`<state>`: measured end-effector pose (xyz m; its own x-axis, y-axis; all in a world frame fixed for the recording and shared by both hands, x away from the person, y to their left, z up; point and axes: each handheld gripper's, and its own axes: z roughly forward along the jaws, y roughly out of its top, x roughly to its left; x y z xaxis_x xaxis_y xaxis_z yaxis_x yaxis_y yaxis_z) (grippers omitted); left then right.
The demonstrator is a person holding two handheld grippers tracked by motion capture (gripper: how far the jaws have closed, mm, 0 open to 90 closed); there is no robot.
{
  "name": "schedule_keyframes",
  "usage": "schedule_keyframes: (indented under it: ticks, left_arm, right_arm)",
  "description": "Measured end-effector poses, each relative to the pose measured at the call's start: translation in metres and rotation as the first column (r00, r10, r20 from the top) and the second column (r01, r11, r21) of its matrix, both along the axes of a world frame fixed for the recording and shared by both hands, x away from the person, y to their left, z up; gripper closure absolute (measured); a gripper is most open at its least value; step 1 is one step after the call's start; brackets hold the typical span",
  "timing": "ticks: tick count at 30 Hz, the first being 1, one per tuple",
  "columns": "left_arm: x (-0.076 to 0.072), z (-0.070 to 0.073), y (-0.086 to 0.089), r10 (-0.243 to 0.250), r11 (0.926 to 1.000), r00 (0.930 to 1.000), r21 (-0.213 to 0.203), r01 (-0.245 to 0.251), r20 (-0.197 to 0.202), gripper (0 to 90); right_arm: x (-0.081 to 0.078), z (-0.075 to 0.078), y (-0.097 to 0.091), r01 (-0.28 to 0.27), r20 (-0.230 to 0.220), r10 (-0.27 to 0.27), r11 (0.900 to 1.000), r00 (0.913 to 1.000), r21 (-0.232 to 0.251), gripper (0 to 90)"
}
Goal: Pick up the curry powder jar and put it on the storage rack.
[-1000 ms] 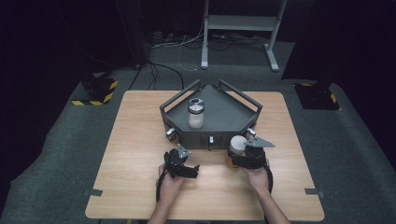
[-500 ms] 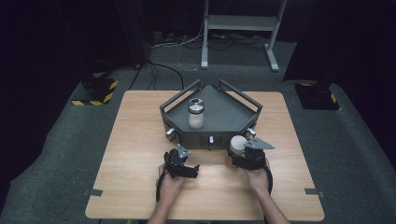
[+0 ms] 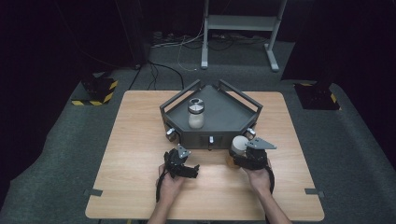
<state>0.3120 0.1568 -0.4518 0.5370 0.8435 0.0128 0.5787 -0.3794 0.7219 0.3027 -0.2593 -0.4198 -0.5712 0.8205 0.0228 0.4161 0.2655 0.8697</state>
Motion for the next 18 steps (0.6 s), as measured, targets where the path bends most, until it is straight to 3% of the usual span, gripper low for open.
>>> schedule_keyframes:
  ticks: [18]
  left_arm:
    - [0.0,0.0,0.0,0.0,1.0,1.0,-0.001,0.0,0.0,2.9]
  right_arm:
    - [-0.001,0.025,-0.015,-0.046,-0.019,0.046,0.9988,0.9988,0.019,35.4]
